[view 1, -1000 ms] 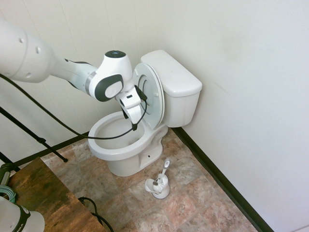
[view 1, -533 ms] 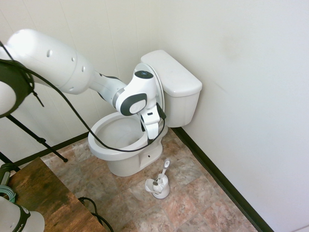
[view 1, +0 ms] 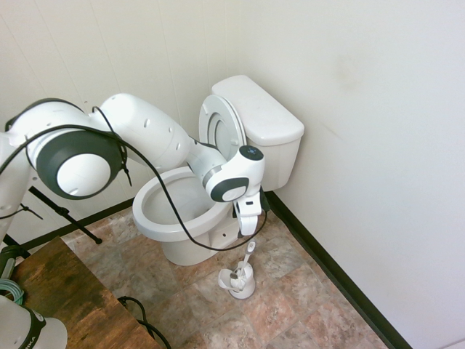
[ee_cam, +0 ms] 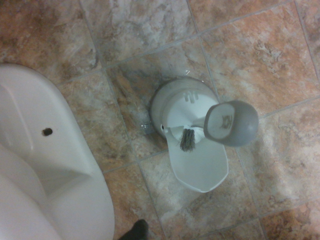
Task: Clean the toilet
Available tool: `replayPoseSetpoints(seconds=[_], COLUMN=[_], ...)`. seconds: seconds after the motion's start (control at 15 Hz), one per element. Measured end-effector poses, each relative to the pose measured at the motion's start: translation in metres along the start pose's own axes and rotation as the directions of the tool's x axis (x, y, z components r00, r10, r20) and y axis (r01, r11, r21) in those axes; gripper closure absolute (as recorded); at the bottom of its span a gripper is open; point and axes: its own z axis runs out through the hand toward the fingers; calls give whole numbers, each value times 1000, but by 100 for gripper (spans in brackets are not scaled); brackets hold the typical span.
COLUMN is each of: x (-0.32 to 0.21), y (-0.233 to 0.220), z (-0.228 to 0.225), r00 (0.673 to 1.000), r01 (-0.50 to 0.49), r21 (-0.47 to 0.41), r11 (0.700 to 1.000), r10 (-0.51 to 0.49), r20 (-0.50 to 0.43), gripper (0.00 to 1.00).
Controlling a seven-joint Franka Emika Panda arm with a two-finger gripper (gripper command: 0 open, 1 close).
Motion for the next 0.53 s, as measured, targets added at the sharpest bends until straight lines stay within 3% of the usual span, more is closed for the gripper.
replayPoseSetpoints(seconds=[0.53], x=[30], y=[-18], z=[80], r00=[998], r01=[-54], r21=[-45], r11=[997], r10=[56], r20=[43], gripper=[0])
